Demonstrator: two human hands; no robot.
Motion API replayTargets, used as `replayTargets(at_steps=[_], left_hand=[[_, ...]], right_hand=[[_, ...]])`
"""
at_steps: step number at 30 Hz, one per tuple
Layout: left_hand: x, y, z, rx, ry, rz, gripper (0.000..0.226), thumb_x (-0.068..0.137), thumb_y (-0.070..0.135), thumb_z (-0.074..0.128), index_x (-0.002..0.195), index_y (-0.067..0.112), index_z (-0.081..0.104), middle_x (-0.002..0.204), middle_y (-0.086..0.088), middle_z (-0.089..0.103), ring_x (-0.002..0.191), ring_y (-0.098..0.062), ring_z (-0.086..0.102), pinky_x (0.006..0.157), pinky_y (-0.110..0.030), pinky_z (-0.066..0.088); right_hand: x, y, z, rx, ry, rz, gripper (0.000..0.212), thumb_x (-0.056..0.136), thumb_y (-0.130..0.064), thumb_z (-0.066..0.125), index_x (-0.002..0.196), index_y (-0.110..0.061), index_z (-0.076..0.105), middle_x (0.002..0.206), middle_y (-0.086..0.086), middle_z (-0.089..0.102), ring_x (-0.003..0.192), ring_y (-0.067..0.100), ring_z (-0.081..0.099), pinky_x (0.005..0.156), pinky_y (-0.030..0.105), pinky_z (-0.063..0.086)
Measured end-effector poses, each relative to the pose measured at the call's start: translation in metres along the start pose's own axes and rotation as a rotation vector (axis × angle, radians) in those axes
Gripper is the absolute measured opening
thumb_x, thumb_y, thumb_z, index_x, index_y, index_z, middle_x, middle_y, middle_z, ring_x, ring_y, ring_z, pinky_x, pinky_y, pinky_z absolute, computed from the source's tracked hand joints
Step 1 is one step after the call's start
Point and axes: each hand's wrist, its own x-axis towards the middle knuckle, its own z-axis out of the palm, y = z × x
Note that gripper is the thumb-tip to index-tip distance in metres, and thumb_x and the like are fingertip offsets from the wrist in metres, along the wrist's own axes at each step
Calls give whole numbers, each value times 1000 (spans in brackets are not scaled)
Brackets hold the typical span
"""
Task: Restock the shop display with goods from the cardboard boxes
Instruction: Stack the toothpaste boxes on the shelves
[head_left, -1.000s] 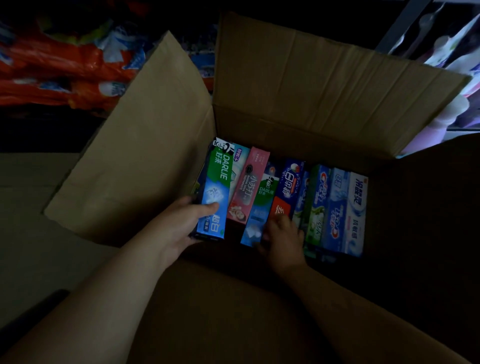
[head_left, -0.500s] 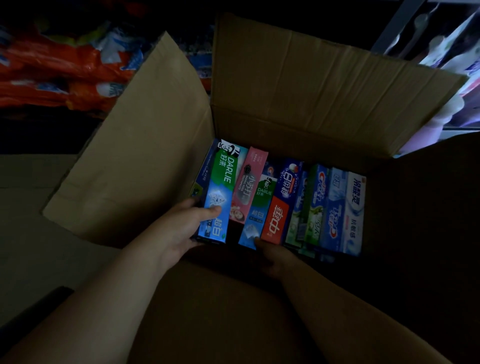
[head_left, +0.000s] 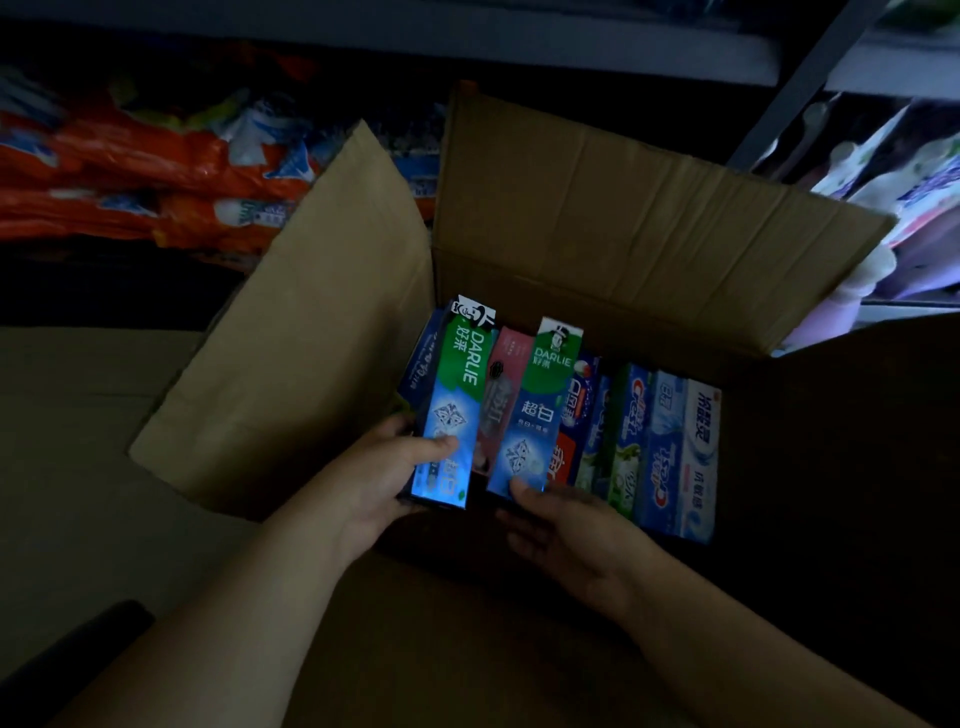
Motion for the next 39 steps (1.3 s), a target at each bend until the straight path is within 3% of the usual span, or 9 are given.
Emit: replayTargets(at_steps=[4, 6, 10, 14, 19, 24, 28, 32, 39], left_hand=[[-3, 12, 4, -65, -68, 73, 36, 83, -8, 60, 109, 17, 56, 87, -3, 71, 67, -16, 70, 57, -29, 56], [-10, 25, 5, -110, -86, 113, 44, 81, -12, 60, 115, 15, 53, 88, -4, 71, 63, -15, 70, 50, -26, 55], [-40, 65, 2, -164, -122, 184, 52, 79, -12, 62, 123, 14, 52, 112, -11, 69, 88, -25, 69, 65, -35, 58], [-94, 118, -4, -180, -131, 251, 55, 67, -10, 74, 112, 15, 57, 101, -9, 73, 91, -27, 70, 74, -39, 58], [-177, 189, -15, -237, -96, 223, 77, 41, 1, 91, 109, 16, 59, 97, -13, 74, 89, -33, 71, 78, -47, 56], [-285, 268, -22, -261, -100, 254, 102, 16, 19, 96, 111, 12, 58, 93, -11, 75, 82, -27, 73, 57, -29, 57], [-368, 323, -20, -297, -106, 309, 108, 8, 20, 97, 109, 9, 59, 89, -16, 74, 76, -30, 73, 53, -31, 56], [-441, 366, -21, -335, -78, 353, 96, 24, 12, 97, 111, 12, 59, 91, -16, 74, 79, -31, 72, 55, -32, 57], [-516, 407, -33, -295, 19, 432, 68, 52, 1, 82, 114, 18, 58, 101, -13, 73, 93, -34, 70, 84, -49, 53]], right_hand=[[-21, -11, 17, -69, -171, -143, 41, 81, -13, 65, 121, -8, 62, 117, 14, 69, 104, 27, 67, 89, 37, 55], [-32, -21, 28, -84, -229, -208, 57, 73, -21, 79, 125, -8, 60, 120, 16, 67, 108, 32, 65, 90, 41, 55], [-75, -54, 53, -132, -228, -302, 82, 40, -36, 96, 112, -10, 68, 112, 17, 70, 96, 29, 70, 74, 30, 58], [-127, -93, 98, -258, -186, -348, 77, 36, -54, 93, 103, -21, 73, 106, 14, 72, 92, 26, 69, 86, 40, 55], [-205, -141, 159, -314, -209, -332, 101, 32, -49, 96, 119, -11, 62, 109, 14, 71, 91, 23, 70, 75, 32, 56], [-310, -184, 221, -442, -242, -345, 96, 38, -46, 94, 120, -10, 59, 106, 10, 73, 90, 20, 71, 70, 24, 54], [-396, -218, 265, -467, -288, -363, 61, 65, -28, 82, 119, -13, 58, 102, 2, 75, 89, 13, 72, 71, 20, 53], [-461, -241, 303, -527, -329, -385, 109, 25, -56, 93, 119, -14, 59, 107, 2, 74, 102, 18, 69, 95, 36, 52], [-521, -259, 347, -601, -329, -474, 111, 9, -68, 86, 106, -19, 65, 95, -3, 76, 90, 13, 72, 72, 25, 56]])
